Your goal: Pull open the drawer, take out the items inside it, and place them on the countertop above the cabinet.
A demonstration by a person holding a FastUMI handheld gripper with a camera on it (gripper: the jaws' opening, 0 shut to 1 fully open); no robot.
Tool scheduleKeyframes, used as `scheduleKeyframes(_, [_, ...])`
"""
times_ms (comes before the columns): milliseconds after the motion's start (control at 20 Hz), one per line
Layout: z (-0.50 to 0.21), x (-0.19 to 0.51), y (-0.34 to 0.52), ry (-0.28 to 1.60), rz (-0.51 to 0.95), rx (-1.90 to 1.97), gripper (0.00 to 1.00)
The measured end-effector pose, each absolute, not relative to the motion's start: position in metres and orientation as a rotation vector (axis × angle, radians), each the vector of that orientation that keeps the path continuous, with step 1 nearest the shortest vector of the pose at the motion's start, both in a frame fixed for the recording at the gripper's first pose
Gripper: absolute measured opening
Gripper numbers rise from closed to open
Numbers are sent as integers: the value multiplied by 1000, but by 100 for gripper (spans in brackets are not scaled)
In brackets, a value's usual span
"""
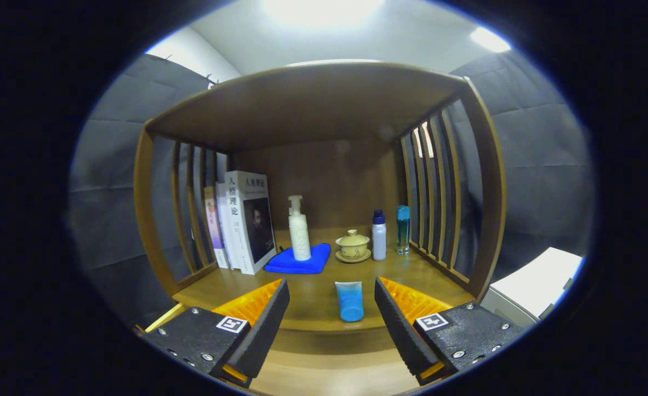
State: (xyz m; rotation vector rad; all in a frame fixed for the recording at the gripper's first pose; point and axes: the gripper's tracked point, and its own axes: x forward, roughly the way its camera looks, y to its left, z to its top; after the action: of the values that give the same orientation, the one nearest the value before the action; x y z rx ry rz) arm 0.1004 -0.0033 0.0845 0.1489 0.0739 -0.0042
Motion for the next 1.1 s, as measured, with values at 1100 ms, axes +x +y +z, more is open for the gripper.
scheduleKeyframes(1100, [-23,-53,42,99,36,140,96])
